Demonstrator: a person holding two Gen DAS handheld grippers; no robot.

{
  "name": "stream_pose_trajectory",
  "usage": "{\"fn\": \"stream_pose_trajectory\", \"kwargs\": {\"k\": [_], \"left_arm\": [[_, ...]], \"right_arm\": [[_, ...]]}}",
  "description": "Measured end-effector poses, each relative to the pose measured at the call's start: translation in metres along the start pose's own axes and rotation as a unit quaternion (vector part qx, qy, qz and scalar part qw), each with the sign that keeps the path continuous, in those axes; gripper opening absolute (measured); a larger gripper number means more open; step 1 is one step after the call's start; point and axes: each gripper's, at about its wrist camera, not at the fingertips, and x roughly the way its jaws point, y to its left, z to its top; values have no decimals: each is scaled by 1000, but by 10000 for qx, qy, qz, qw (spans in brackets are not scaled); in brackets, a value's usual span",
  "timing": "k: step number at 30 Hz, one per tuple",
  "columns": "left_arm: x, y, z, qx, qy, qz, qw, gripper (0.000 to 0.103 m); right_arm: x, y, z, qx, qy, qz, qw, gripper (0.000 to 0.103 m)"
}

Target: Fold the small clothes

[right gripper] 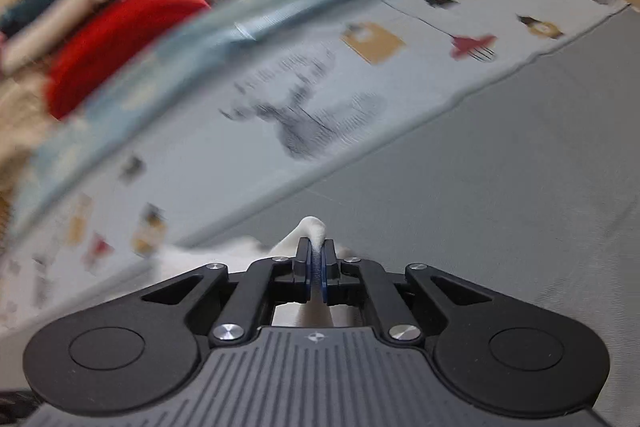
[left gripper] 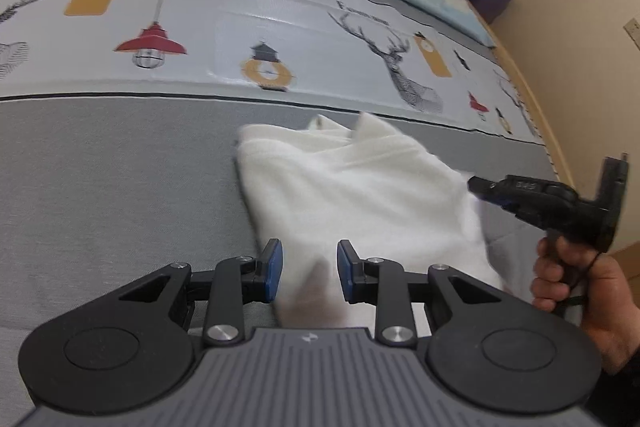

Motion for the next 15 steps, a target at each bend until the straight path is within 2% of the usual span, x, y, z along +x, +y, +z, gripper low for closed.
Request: {"fn": "stream_pose_trajectory", "kwargs": {"k": [2,3,5,6,7,9,10,11,12,13,15], "left_arm": [[5,-9,-2,134,133,-177,9997,32],[8,-14,-4,232,214,-259,9992,32],[19,-24,-11,548,470,-190,9972,35],[28,-28,-16,736,709,23,9948,35],[35,-28,-22,835,890,228,9923,36],[41,-23,-24,703,964,409,9920,47],[39,-19,-21,512,906,413,9937,51],[37,-16,-18,342,820,413,9952,51],[34,-12,-14,142,685,438,9966,51],[32,-9,-11,-10,574,456,9973,51],[32,-3,-6,-340,440,380,9977,55]], "right_arm": [[-8,-1,-1,-83,-174,-305,9993,15],[-18,-1,-1,-170,-365,-304,9987,16],[-39,-1,-2,-316,-572,29,9979,17],[-49,0,-5,-434,-564,353,9968,17],[-56,0,-8,-594,-482,662,9949,19],[-60,3,-21,-1086,-30,1158,9873,35],[-55,3,-31,-1335,369,1168,9835,52],[-45,2,-43,-1580,842,919,9795,55],[-38,-1,-53,-1757,1137,578,9761,53],[-36,-6,-58,-1818,1221,433,9748,55],[-44,-14,-55,-1666,1060,593,9785,56]]}}
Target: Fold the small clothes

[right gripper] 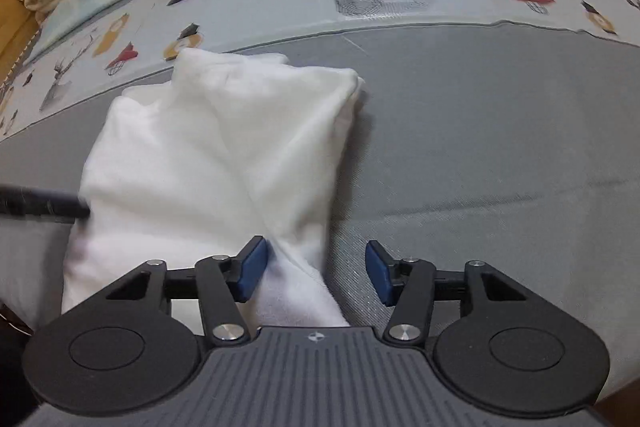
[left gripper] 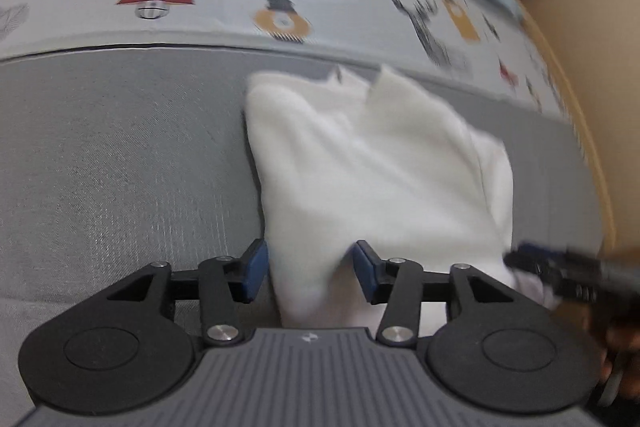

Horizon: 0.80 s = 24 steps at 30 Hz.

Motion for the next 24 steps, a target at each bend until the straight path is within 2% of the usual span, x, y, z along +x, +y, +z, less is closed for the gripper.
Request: {"fn": "stream_pose_trajectory", "kwargs": {"k": [2,4,6,9,12,13,14,15,16,17,19,21,22,23,24], "left_arm": [[5,3,4,-287,21,-151,9995,57],[14,5,3,-409,64,-149,9990,62],[24,7,2,-446,178,-176,9987,66],[37,13,5,-654,241,-339,9970,69],[40,13,10,-657,116,-426,9969,70],[40,11,13,-582,23,-371,9976,59],[38,8,15,-425,-71,-323,9986,43],[35,4,18,-261,-150,-308,9991,39],[28,-3,21,-34,-308,-233,9992,35],[19,-10,23,184,-512,-153,9984,34],[-3,-21,32,491,-986,-89,9939,33],[-25,-26,42,773,-1598,8,9841,33],[-33,-26,47,862,-1882,64,9783,35],[-41,-25,53,864,-2189,167,9718,43],[-46,-22,59,759,-2440,320,9663,45]], "right_arm": [[-6,-8,3,224,-199,25,9995,58],[2,-18,1,505,-22,107,9987,60],[19,-29,2,888,369,401,9946,60],[30,-31,10,1142,413,670,9903,60],[37,-30,16,1141,436,773,9895,60],[37,-30,18,1111,416,803,9897,60],[39,-30,20,1094,380,857,9896,57],[40,-30,22,1083,336,985,9886,48],[40,-29,25,1077,291,1102,9876,29],[39,-25,30,1023,184,1092,9886,21],[28,-20,42,1003,-253,1092,9886,17],[13,-15,57,1052,-803,1207,9838,15],[5,-9,63,928,-1117,1235,9817,15],[-1,-2,69,815,-1439,1276,9779,15],[-6,5,75,666,-1724,1259,9747,15]]}}
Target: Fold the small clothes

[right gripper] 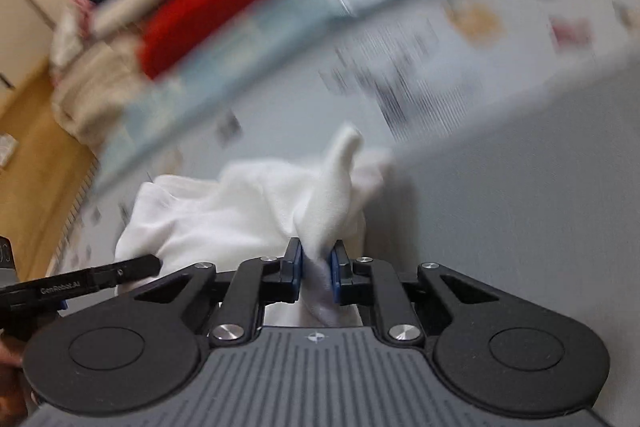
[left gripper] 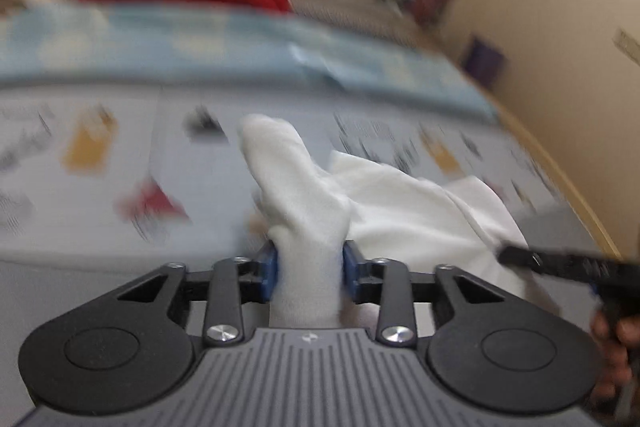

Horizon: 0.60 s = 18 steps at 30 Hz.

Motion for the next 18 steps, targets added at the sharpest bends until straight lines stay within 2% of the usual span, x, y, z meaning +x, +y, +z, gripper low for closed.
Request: {"fn": "stream_pose_trajectory", "kwargs": {"k": [1,2,3,4,5,7,9,11,13,15,17,18], "left_arm": [[-1,7,5,-134,-202,256,9994,49],[1,17,9,-296,-225,365,9986,50],[4,27,8,-503,-86,328,9982,50],[10,35,6,-721,188,240,9969,49],[15,41,1,-878,469,178,9949,47],[22,43,-7,-785,883,65,9930,47],[28,41,-14,-472,1254,216,9907,48],[36,46,-22,-472,1611,327,9853,48],[44,64,-42,-801,2117,201,9738,48],[55,72,-54,-974,2420,207,9652,47],[59,69,-59,-937,2416,244,9655,45],[59,65,-60,-801,2393,306,9672,45]], "right_arm": [[2,7,3,-152,-202,-160,9996,18],[6,9,5,-234,-312,-490,9980,24],[13,12,7,-317,-295,-952,9945,30],[17,11,7,-341,-241,-1188,9920,41],[20,9,8,-288,-230,-1181,9923,41],[20,9,9,-190,-182,-868,9959,41],[27,14,4,-308,170,-516,9980,42],[45,13,-5,-285,885,-354,9950,47],[64,12,-19,-398,1559,-746,9842,47],[68,9,-26,-343,1713,-792,9814,43],[71,6,-28,-253,1778,-794,9805,8],[72,6,-29,-247,1755,-849,9805,8]]}}
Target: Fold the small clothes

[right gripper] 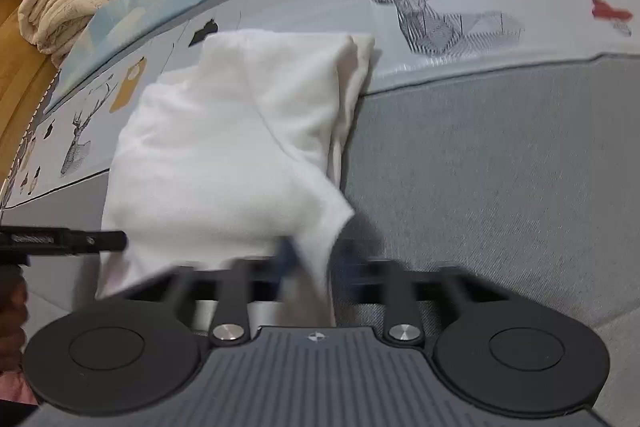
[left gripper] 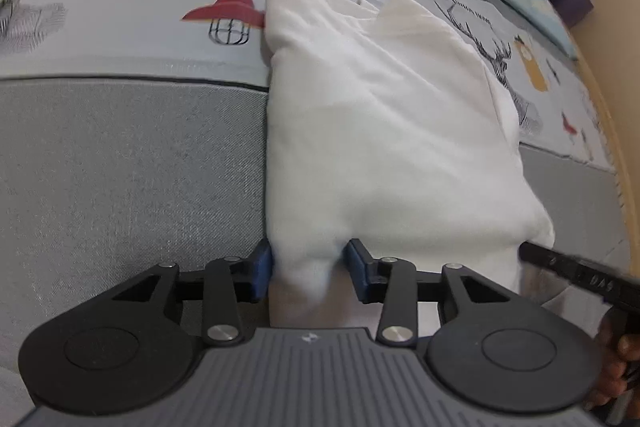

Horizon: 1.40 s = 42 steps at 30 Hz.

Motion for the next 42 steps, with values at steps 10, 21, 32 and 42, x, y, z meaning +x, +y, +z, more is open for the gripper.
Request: {"fn": "stream_pose_trajectory", "kwargs": {"k": [10,21,32,42], "left_arm": [[-25,-33,-46,1384,-101,1121,9840,50],[-198,-97,-126,1849,-2801,1442,9309,89],[-230,-134,-249,1489,-3063,1287,9314,95],[-223,-122,-257,960,-2843,1328,9446,95]], "right_arm": [[-13,19,-40,-726,359,-1061,9911,41],[-206,46,-90,-692,-2535,-661,9626,69],[-268,83,-206,-731,-3308,-809,9374,95],[-247,104,-210,-1197,-2828,-997,9464,95]]}}
